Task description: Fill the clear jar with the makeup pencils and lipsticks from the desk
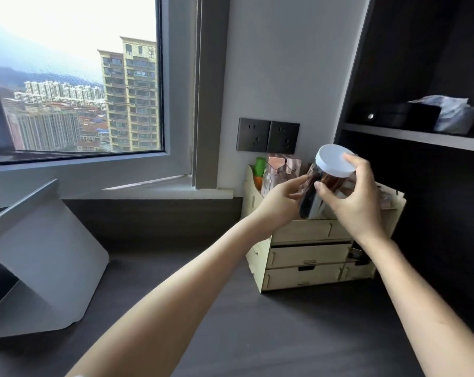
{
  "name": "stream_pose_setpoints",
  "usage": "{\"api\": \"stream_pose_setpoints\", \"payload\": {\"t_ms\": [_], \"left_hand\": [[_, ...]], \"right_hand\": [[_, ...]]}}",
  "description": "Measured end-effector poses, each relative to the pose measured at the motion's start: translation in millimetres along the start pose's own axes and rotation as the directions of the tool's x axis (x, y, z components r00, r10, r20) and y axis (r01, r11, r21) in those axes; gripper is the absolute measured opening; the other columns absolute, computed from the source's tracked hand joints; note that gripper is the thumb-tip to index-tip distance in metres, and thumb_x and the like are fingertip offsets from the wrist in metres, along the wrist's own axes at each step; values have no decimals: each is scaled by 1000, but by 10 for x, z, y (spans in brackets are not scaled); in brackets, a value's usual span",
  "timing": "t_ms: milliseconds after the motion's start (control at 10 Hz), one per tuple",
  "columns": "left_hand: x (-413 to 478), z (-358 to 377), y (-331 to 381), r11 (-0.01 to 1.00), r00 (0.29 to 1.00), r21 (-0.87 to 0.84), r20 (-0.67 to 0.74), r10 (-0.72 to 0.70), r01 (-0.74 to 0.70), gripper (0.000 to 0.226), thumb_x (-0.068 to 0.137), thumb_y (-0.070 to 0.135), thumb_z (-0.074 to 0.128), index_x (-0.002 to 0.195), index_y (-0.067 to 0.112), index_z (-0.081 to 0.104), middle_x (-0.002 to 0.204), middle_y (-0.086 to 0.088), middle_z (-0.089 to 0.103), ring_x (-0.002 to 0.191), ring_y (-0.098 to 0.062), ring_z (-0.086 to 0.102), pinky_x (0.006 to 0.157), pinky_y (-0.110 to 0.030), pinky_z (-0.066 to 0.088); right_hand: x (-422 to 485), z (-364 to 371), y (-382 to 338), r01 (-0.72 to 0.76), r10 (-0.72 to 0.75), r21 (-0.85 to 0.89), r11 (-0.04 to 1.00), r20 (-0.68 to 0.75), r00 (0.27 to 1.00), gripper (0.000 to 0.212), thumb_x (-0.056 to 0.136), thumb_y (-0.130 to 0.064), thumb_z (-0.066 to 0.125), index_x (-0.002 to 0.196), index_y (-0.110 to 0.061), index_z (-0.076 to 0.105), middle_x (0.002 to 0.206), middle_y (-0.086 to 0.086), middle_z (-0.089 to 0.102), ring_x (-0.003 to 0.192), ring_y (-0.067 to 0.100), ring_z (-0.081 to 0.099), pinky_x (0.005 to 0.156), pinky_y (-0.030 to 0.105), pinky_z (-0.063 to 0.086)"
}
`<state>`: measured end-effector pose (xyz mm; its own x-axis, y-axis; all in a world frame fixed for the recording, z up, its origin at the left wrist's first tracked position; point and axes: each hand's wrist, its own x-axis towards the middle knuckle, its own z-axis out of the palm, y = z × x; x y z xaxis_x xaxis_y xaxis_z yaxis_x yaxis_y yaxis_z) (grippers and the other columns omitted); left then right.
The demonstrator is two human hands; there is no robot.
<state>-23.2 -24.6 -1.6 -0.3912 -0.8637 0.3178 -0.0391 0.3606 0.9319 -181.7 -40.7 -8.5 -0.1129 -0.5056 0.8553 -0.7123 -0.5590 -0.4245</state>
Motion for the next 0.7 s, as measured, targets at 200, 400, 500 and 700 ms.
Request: {"api": "stream_pose_setpoints", "payload": {"t_ms": [200, 400, 500, 700], "left_hand": [[162, 20, -17, 993, 994, 54, -45, -99, 101, 59, 86, -14, 35, 139, 13, 40, 100, -1, 61, 93, -13, 57, 63, -14, 45], [279, 38, -129, 975, 988, 172, -82, -129, 141, 57, 80, -11, 33, 131, 10, 50, 117, -24, 60, 88, -22, 65, 64, -31, 50], [318, 27, -150, 946, 985, 277, -89, -146, 165, 57, 76, -9, 32, 127, 7, 54, 109, -15, 63, 100, -32, 61, 85, -43, 51], [232, -65, -89, 970, 977, 171, -153, -146, 171, 51, 81, -12, 36, 126, 4, 53, 111, -12, 60, 102, -24, 57, 89, -36, 49]], "right_hand": [[249, 117, 66, -63, 82, -145, 987, 128, 988, 62, 71, -28, 77, 124, -12, 48, 123, 16, 56, 112, 30, 52, 91, 35, 43], [245, 226, 107, -92, 139, -247, 965, 178, 974, 65, 71, -33, 77, 123, -7, 50, 118, 21, 61, 110, 35, 54, 86, 35, 44], [191, 250, 107, -81, 129, -271, 959, 164, 978, 64, 72, -33, 77, 122, -4, 50, 114, 23, 63, 107, 37, 56, 82, 38, 45], [139, 235, -25, -72, 152, -476, 876, 131, 980, 70, 74, -47, 70, 128, -10, 45, 113, 24, 62, 102, 41, 58, 75, 41, 48]]}}
